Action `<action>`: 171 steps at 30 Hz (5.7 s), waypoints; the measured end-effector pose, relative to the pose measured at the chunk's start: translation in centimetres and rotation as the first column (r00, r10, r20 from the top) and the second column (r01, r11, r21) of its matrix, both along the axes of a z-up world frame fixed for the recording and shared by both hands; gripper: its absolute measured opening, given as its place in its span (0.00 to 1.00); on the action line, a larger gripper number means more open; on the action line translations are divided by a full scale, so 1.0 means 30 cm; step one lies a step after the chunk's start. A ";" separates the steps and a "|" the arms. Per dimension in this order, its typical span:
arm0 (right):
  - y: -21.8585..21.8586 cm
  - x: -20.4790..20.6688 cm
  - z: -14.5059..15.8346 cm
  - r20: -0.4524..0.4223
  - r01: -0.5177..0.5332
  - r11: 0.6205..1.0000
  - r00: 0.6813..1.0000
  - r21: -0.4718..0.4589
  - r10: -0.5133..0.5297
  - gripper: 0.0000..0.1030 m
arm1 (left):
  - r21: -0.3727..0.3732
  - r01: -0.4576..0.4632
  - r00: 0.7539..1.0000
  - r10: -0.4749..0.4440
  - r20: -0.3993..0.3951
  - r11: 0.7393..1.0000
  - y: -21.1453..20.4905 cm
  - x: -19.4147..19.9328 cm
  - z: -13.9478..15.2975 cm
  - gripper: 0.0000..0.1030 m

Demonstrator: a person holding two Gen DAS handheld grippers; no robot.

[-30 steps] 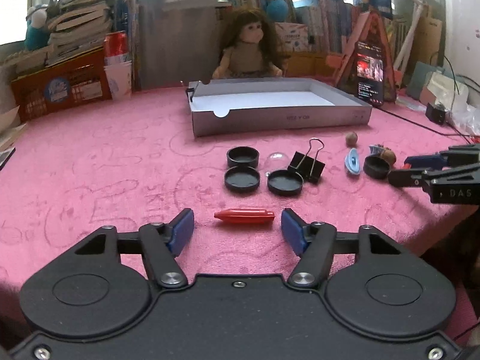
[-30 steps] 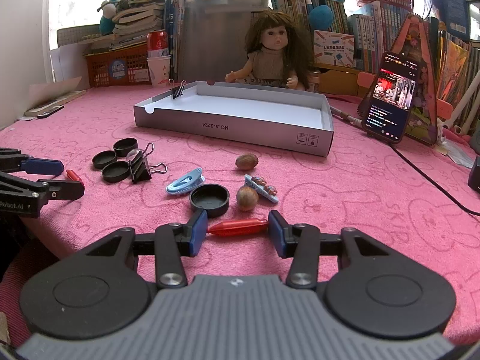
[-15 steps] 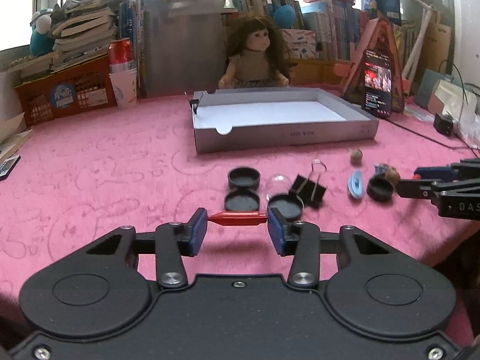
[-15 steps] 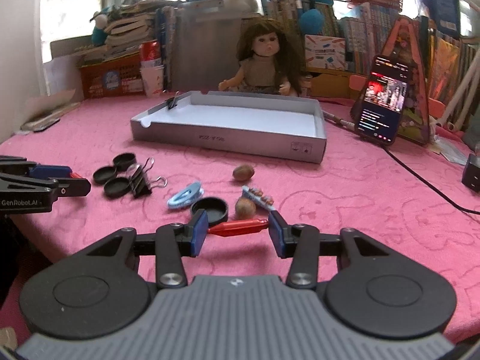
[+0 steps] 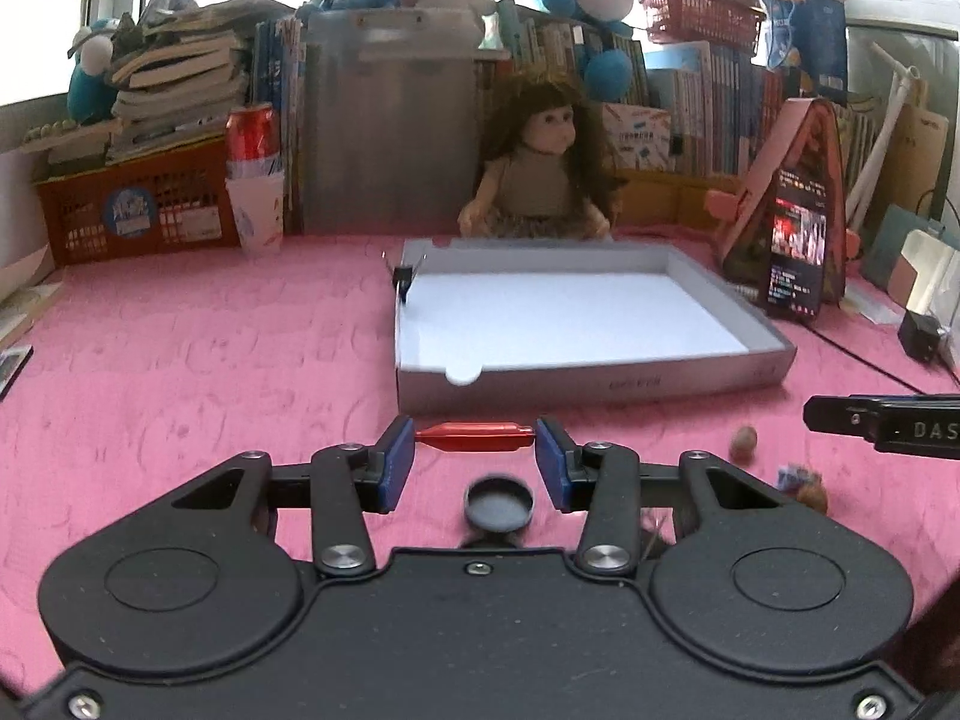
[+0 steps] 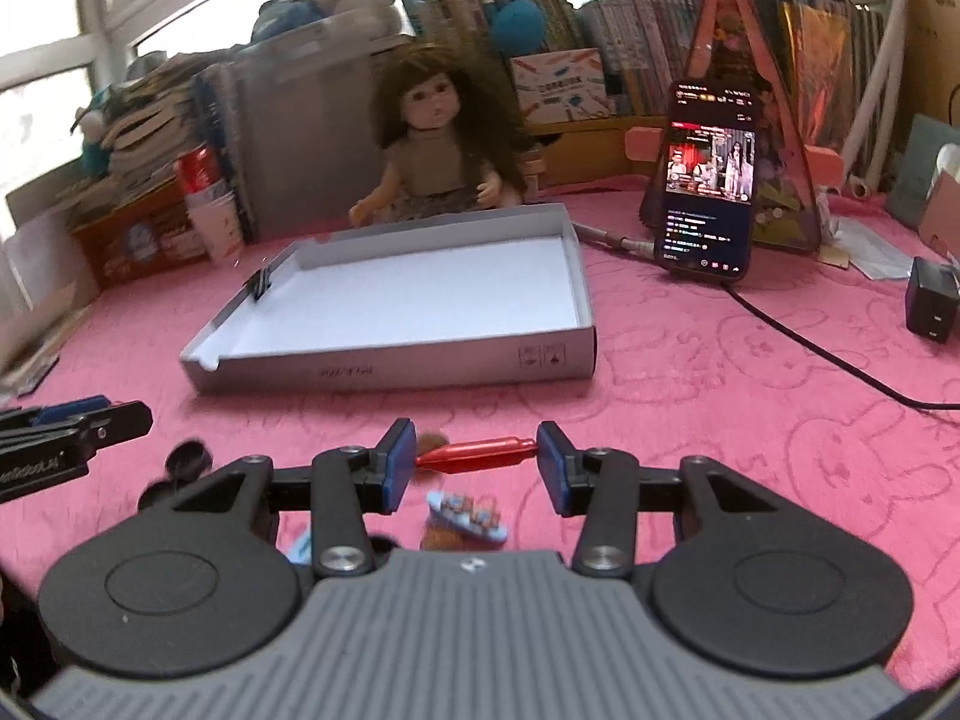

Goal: Organize rigid objects
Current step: 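Lower the crayon into the white tray with the left tool while the right tool releases its crayon there, then move both open tools back toward the remaining objects, then grasp a black round lid with the left tool while the right tool grasps a brown nut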

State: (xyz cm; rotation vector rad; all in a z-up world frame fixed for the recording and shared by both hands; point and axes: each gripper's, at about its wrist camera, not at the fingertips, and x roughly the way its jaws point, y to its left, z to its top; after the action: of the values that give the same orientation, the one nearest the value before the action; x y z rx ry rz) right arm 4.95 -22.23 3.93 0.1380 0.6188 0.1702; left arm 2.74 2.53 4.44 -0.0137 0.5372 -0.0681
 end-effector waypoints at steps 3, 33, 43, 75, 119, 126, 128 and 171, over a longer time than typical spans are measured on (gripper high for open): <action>-0.001 0.038 0.008 0.000 0.020 0.999 1.000 0.026 -0.020 0.47 | 0.011 -0.004 1.000 0.004 0.003 1.000 -0.015 0.035 0.010 0.40; 0.127 0.529 -0.010 -0.163 0.051 0.995 0.985 -0.086 -0.064 0.48 | 0.010 -0.043 0.989 0.044 -0.142 0.999 -0.106 0.547 -0.002 0.40; 0.125 0.556 -0.035 -0.207 0.036 0.995 0.977 -0.094 -0.055 0.48 | 0.041 -0.043 0.981 0.050 -0.189 0.998 -0.123 0.575 -0.052 0.40; 0.128 0.516 -0.008 -0.157 0.013 0.997 0.987 -0.082 -0.026 0.75 | 0.046 -0.006 0.984 0.014 -0.178 0.999 -0.117 0.527 -0.049 0.57; 0.078 -0.053 -0.049 0.125 -0.114 0.982 0.983 -0.149 0.133 1.00 | 0.035 0.083 0.995 -0.080 -0.062 0.996 -0.079 -0.045 -0.086 0.75; 0.077 -0.098 -0.078 0.118 -0.113 0.978 0.984 -0.174 0.135 1.00 | 0.035 0.085 0.994 -0.083 -0.065 0.996 -0.080 -0.082 -0.105 0.75; 0.076 -0.107 -0.088 0.111 -0.112 0.977 0.985 -0.179 0.133 1.00 | 0.033 0.085 0.994 -0.082 -0.069 0.996 -0.079 -0.092 -0.111 0.75; 0.062 -0.132 -0.136 0.062 -0.117 0.977 0.990 -0.179 0.130 0.42 | 0.041 0.115 0.991 -0.112 -0.070 0.993 -0.136 -0.102 -0.167 0.38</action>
State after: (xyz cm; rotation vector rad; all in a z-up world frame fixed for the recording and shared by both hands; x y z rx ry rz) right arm 0.99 -20.36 -0.13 -0.0763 0.5660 0.2392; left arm -0.32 -1.54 -0.59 0.0590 0.6071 -0.1666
